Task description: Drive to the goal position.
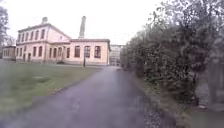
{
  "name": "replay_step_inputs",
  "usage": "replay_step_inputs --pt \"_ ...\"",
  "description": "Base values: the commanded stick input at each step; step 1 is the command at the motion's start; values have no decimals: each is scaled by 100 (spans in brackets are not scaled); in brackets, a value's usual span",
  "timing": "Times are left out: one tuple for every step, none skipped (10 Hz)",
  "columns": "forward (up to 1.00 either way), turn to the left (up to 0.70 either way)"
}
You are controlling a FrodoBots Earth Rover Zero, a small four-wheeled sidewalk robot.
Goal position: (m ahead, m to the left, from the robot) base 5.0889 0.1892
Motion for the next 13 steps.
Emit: replay_step_inputs --pt "100 0" --pt "100 0" --pt "100 0" --pt "100 0" --pt "100 0" --pt "100 0" --pt "100 0" --pt "100 0" --pt "100 0" --pt "100 0" --pt "100 0" --pt "100 0" --pt "100 6"
